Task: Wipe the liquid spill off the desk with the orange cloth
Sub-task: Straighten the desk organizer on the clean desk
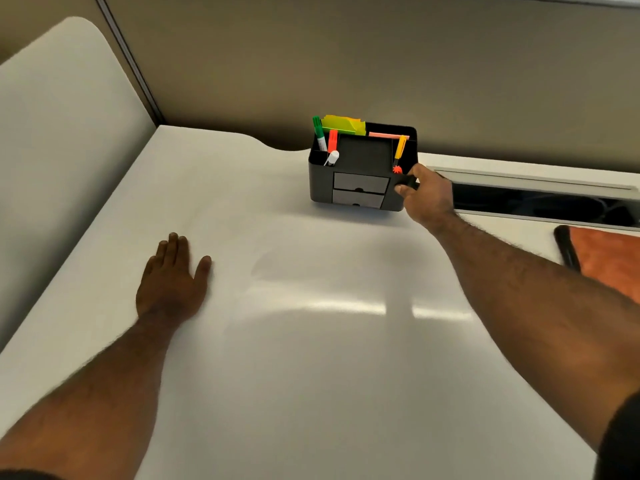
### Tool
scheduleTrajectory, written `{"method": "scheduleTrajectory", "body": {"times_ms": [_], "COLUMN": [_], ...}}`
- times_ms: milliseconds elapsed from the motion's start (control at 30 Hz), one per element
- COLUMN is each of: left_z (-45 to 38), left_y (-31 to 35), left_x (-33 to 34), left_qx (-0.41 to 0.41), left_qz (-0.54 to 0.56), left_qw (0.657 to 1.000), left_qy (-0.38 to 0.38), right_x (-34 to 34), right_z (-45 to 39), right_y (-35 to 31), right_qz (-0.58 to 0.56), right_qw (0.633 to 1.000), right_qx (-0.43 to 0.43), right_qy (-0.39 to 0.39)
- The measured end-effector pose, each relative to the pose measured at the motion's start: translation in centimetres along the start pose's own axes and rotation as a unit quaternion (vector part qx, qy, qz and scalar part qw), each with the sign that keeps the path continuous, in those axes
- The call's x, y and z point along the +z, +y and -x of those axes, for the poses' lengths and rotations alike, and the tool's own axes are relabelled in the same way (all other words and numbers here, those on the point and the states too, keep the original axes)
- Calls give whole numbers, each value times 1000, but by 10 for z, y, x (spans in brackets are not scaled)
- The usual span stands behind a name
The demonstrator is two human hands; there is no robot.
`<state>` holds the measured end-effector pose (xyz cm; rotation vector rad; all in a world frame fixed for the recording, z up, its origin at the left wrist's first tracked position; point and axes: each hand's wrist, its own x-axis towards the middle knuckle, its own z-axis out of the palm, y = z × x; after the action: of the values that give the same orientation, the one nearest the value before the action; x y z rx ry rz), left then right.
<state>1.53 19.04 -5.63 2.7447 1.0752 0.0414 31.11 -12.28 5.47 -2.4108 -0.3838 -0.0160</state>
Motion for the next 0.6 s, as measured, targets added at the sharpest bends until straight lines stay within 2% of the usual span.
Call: {"method": "scheduleTrajectory", "body": {"times_ms": [600], "left_z": [17], "left_y": [29], "left_x": [10], "left_qx": [31], "left_qz": [11], "left_qw": [999], "left_qy": [14], "right_x": [-25], "right_z": [17], "right_y": [39], "right_qz": [-4], "right_qw": [999], "right_qx": [32], "right_qy": [-19]}}
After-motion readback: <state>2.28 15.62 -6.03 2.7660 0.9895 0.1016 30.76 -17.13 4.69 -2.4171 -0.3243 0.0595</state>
